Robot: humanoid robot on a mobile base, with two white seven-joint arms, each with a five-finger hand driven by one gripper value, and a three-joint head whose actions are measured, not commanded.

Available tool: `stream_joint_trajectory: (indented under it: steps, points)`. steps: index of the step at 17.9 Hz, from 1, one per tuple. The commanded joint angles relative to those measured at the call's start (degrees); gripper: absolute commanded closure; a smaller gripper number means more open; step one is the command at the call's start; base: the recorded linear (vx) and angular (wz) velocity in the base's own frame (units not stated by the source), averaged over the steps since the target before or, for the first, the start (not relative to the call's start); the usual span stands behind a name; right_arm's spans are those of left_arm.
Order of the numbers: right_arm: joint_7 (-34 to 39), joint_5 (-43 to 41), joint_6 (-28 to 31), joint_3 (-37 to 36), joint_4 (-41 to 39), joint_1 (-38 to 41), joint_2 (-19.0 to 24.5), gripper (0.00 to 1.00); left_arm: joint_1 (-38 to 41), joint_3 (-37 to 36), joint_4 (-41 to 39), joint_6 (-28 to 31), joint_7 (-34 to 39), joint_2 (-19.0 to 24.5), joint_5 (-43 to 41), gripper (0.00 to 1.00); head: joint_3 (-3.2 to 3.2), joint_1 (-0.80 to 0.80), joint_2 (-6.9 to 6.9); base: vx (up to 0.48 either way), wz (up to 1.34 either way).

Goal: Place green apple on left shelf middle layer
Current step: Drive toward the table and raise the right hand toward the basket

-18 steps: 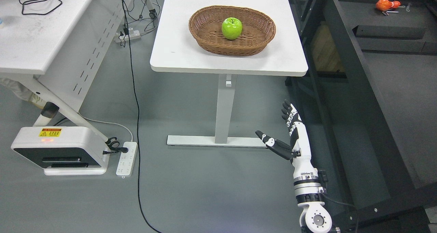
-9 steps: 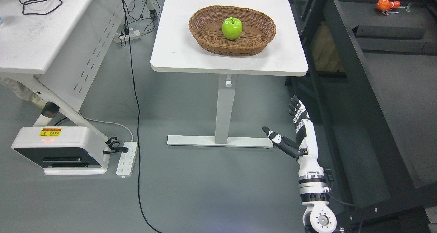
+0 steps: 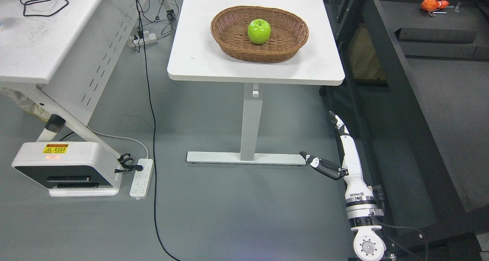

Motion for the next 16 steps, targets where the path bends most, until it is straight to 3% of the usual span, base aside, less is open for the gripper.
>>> stream_joint_trajectory:
  steps: [1,16]
  points:
    - [0.1,5.2,-0.2,-1.3,-0.2,-0.4,-1.5,0.00,0.0,0.0,0.0,0.0,0.0,1.0,0.0,0.00,0.00,0.00,0.00,0.021,0.00]
    - [0.3,3.5,-0.4,-1.3,-0.3,-7.2,1.3,0.00,0.0,0.0,0.0,-0.1,0.0,1.0,0.0,0.00,0.00,0.00,0.00,0.112,0.02]
